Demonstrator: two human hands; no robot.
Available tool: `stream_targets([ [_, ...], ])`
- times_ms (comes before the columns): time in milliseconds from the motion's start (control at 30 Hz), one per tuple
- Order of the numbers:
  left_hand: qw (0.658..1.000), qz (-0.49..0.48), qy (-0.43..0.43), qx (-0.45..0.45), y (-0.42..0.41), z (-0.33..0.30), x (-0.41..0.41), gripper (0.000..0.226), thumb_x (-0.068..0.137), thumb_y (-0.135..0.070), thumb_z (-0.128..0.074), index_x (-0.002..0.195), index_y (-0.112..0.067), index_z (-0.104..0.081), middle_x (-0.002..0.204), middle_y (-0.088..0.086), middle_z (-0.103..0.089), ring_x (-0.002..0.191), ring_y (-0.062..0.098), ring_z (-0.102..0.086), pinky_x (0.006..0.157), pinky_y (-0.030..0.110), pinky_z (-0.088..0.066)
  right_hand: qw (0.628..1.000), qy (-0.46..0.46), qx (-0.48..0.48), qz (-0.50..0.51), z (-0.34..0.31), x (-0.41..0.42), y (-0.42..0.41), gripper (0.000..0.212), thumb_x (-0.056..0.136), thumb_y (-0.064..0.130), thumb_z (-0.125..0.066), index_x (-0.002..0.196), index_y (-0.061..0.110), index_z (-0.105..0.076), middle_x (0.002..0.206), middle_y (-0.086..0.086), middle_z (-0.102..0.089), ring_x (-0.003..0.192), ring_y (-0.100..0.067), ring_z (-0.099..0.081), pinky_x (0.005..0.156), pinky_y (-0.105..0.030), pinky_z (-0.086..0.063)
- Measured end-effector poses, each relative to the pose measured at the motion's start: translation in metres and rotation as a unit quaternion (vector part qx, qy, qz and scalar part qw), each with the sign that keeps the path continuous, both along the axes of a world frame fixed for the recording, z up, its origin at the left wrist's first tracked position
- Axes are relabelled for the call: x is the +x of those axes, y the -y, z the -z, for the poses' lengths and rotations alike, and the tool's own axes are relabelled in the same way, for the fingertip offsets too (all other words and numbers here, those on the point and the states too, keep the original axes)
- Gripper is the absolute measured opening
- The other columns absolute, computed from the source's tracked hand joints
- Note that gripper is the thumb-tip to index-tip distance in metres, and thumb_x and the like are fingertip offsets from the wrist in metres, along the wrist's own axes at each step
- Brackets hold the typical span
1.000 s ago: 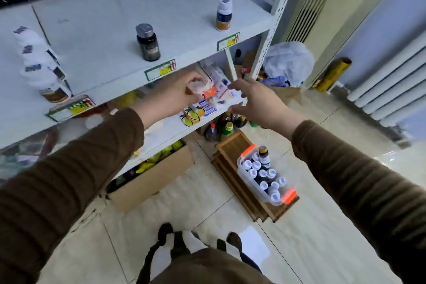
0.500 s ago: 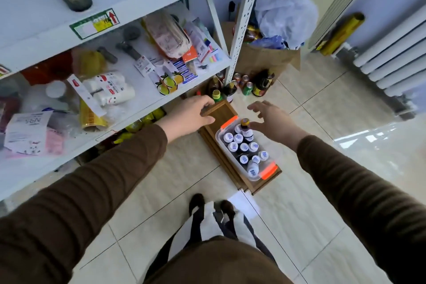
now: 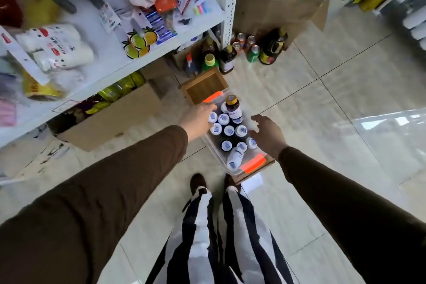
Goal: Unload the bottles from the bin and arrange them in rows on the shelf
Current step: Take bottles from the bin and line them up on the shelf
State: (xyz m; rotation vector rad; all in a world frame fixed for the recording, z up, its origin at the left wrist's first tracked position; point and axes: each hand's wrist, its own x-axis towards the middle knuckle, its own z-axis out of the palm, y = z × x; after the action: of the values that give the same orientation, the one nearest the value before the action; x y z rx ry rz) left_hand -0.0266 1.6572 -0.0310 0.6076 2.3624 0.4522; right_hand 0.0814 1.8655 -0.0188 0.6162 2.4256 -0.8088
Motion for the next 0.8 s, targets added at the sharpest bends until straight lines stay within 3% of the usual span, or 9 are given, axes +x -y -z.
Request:
stream_targets([
  [100, 0.998, 0.037, -0.035, -0.032, -0.009, 0.037, -0.011, 0.058, 0.089, -0.017, -0.064, 0.143, -0.014, -0.045, 0.144, 0.010, -0.050, 0.129, 0.029, -0.051, 0.103, 0.040, -0.044, 0.999, 0.022, -0.026, 0.003, 0.042, -0.002, 0.006, 0.054, 0.086, 0.022, -0.066, 0.137, 0.016, -0.050, 0.128, -0.013, -0.058, 0.108, -0.032, -0.061, 0.085, -0.033, -0.045],
  [200, 0.994, 0.081, -0.045, -0.065, -0.015, 0.064, -0.019, 0.061, 0.091, -0.006, -0.057, 0.148, -0.013, -0.039, 0.149, 0.011, -0.046, 0.135, 0.028, -0.046, 0.107, 0.040, -0.041, 0.998, 0.047, -0.029, 0.004, 0.077, -0.003, 0.012, 0.059, 0.084, 0.018, -0.064, 0.140, 0.014, -0.046, 0.134, -0.013, -0.055, 0.120, -0.033, -0.055, 0.093, -0.036, -0.045],
  [333, 0.973, 0.174, -0.083, -0.124, -0.018, 0.087, -0.021, 0.063, 0.087, 0.007, -0.047, 0.146, -0.014, -0.039, 0.137, 0.012, -0.057, 0.121, 0.032, -0.057, 0.091, 0.043, -0.050, 0.999, 0.040, -0.019, 0.010, 0.109, -0.003, 0.014, 0.067, 0.086, 0.021, -0.066, 0.147, 0.018, -0.038, 0.142, -0.011, -0.050, 0.128, -0.031, -0.051, 0.100, -0.037, -0.043],
  [400, 0.959, 0.217, -0.099, -0.150, -0.021, 0.097, -0.022, 0.060, 0.088, 0.006, -0.045, 0.145, -0.012, -0.040, 0.132, 0.012, -0.060, 0.117, 0.034, -0.059, 0.090, 0.044, -0.050, 0.999, 0.038, -0.020, 0.009, 0.122, -0.004, 0.015, 0.067, 0.087, 0.023, -0.066, 0.147, 0.017, -0.038, 0.142, -0.011, -0.051, 0.127, -0.031, -0.051, 0.100, -0.037, -0.043],
  [500, 0.943, 0.243, -0.131, -0.185, -0.029, 0.106, -0.023, 0.048, 0.092, 0.004, -0.044, 0.137, -0.011, -0.049, 0.125, 0.012, -0.063, 0.113, 0.033, -0.061, 0.087, 0.041, -0.050, 0.999, 0.040, -0.015, 0.004, 0.136, -0.006, 0.016, 0.064, 0.087, 0.027, -0.068, 0.144, 0.016, -0.041, 0.138, -0.011, -0.055, 0.122, -0.032, -0.054, 0.095, -0.037, -0.045],
  [600, 0.915, 0.299, -0.160, -0.217, -0.034, 0.115, -0.023, 0.042, 0.090, 0.006, -0.050, 0.128, -0.008, -0.058, 0.124, 0.014, -0.063, 0.118, 0.031, -0.055, 0.094, 0.039, -0.048, 0.999, 0.032, -0.005, 0.020, 0.147, -0.007, 0.018, 0.062, 0.086, 0.028, -0.071, 0.140, 0.018, -0.044, 0.130, -0.009, -0.061, 0.116, -0.032, -0.058, 0.087, -0.036, -0.046],
  [700, 0.901, 0.317, -0.165, -0.248, -0.036, 0.121, -0.024, 0.037, 0.088, 0.007, -0.053, 0.121, -0.006, -0.064, 0.121, 0.016, -0.064, 0.116, 0.032, -0.056, 0.094, 0.039, -0.048, 0.999, 0.021, -0.003, 0.042, 0.153, -0.008, 0.019, 0.062, 0.085, 0.027, -0.072, 0.139, 0.021, -0.044, 0.124, -0.008, -0.065, 0.111, -0.031, -0.060, 0.076, -0.032, -0.041],
  [800, 0.894, 0.332, -0.168, -0.250, -0.038, 0.118, -0.025, 0.036, 0.089, 0.006, -0.054, 0.122, -0.006, -0.064, 0.121, 0.018, -0.063, 0.113, 0.033, -0.059, 0.092, 0.040, -0.050, 0.998, 0.017, -0.011, 0.054, 0.150, -0.005, 0.018, 0.058, 0.087, 0.026, -0.070, 0.139, 0.023, -0.045, 0.124, -0.007, -0.065, 0.111, -0.030, -0.061, 0.078, -0.032, -0.043],
])
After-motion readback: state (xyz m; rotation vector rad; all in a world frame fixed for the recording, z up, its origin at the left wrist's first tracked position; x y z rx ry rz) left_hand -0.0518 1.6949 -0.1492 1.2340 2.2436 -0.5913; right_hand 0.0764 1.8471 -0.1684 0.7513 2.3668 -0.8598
